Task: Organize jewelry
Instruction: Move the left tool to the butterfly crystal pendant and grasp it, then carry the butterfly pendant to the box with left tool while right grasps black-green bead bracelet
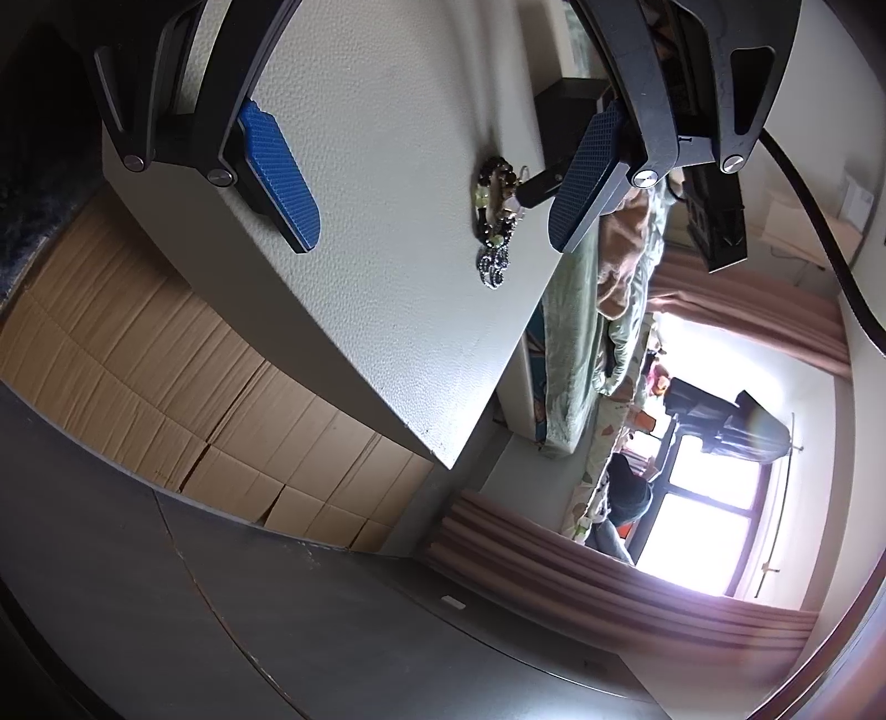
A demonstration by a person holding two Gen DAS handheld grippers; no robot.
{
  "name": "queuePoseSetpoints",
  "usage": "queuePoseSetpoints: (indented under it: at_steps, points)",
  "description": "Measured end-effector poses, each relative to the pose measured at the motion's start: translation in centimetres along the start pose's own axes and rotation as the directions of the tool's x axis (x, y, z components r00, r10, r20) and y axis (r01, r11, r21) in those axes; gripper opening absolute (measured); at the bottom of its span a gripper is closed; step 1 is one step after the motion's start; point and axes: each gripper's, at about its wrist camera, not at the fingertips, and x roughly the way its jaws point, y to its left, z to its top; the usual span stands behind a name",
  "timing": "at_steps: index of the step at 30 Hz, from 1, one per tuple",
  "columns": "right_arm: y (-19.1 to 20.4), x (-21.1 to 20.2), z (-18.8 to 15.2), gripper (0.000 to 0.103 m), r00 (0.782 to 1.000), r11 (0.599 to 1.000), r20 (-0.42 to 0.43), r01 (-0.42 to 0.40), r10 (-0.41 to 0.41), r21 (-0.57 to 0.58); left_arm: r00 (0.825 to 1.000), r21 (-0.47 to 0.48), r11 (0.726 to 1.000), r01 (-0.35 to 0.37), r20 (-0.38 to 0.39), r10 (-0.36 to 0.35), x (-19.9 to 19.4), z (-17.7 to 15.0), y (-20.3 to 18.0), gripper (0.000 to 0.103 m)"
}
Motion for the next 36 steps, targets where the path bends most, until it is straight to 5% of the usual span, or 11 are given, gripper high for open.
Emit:
queuePoseSetpoints:
  at_steps: [20,29,32,36]
  points:
    - [4.4,2.5,-1.1,0.085,0.998,0.990,-0.056,-0.009,0.001,-0.142,0.993,-0.059,0.996,0.059,0.110,-0.052,-6.1,-0.6,3.9,0.026]
    - [7.3,6.7,-2.6,0.068,0.986,0.984,-0.167,-0.005,-0.026,-0.179,0.985,-0.118,0.988,0.095,0.158,-0.075,-8.6,-1.5,7.7,0.026]
    - [7.7,7.6,-2.8,0.065,0.980,0.975,-0.167,0.069,-0.105,-0.210,0.981,-0.136,0.985,0.109,0.173,-0.085,-9.0,-1.8,8.8,0.026]
    - [8.1,9.3,-3.0,0.043,0.956,0.946,-0.176,0.183,-0.235,-0.269,0.977,-0.162,0.978,0.135,0.187,-0.104,-9.4,-2.2,10.3,0.026]
